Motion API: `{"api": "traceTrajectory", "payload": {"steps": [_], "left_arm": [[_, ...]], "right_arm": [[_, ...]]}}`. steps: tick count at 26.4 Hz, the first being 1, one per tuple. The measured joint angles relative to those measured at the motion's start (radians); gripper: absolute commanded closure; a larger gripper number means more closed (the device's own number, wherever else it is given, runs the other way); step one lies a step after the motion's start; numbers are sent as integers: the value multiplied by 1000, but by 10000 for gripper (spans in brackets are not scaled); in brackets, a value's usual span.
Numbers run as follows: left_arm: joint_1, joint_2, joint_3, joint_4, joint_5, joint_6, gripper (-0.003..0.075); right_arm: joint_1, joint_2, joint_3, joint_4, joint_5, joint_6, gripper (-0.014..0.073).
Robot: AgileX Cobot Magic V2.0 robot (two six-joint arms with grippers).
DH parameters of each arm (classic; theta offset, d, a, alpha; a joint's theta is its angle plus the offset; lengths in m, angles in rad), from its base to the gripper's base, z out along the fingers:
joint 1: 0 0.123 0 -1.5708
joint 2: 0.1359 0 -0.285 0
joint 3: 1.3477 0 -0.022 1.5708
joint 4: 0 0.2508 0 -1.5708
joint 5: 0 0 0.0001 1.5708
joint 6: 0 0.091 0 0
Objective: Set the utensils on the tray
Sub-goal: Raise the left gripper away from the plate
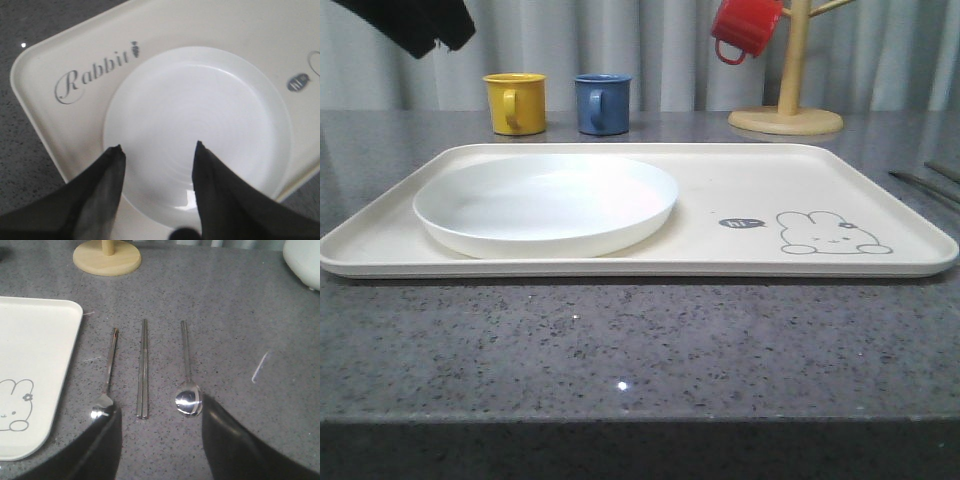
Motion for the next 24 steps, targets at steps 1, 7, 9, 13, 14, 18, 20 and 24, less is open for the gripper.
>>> {"api": "traceTrajectory", "payload": {"steps": [1,7,9,13,14,18,20,24], "left_arm": [[-21,-32,21,20,2,-2,394],[-176,-232,174,160,10,-119,395],[-220,-309,235,220,1,-189,395],[-268,-475,362,310,-22,-327,396],[-273,-510,387,322,-29,-350,398],[-275,-649,469,375,-30,-420,416],[-275,-694,497,390,-30,-431,429],[-275,-791,532,402,-30,-442,453]], "right_arm": [[0,0,0,0,0,0,192],[0,0,0,0,0,0,192],[0,0,0,0,0,0,192],[0,0,0,0,0,0,192],[0,0,0,0,0,0,192],[0,0,0,0,0,0,192],[0,0,0,0,0,0,192],[0,0,0,0,0,0,192]]}}
